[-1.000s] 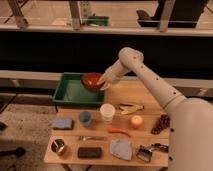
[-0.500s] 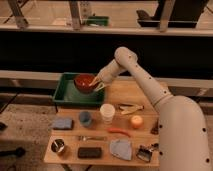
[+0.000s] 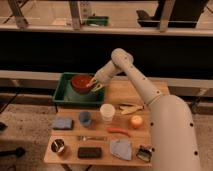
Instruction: Stack bowls into tray
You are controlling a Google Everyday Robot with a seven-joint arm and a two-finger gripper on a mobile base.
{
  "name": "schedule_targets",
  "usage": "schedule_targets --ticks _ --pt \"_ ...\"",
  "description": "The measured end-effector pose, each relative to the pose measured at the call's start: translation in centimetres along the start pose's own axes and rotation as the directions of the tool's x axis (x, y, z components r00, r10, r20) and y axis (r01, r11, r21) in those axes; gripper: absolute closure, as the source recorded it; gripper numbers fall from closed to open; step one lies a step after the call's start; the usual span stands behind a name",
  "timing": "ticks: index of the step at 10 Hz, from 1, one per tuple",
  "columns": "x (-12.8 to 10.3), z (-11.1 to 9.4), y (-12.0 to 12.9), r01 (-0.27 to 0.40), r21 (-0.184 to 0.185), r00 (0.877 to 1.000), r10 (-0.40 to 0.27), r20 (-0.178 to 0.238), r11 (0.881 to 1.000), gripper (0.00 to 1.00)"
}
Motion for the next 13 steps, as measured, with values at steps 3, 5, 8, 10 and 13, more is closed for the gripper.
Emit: schedule_targets --ticks 3,5,8,10,13 --pt "0.9 1.2 -0.8 0.043 -0.005 0.999 -0.043 -0.008 0.999 1.00" --pt "1.4 2.1 -1.0 0.064 -0.009 0.998 -0.064 -0.010 0.998 1.00" --pt "2.4 3.1 -1.2 0.089 -0.015 0.996 -0.089 -0.023 0.996 1.00" --pt "3.2 4.1 -1.4 0.105 -0.019 0.994 -0.106 -0.031 0.994 1.00" --pt "4.2 4.9 -1.7 0.117 -0.020 0.992 -0.118 -0.043 0.993 1.00"
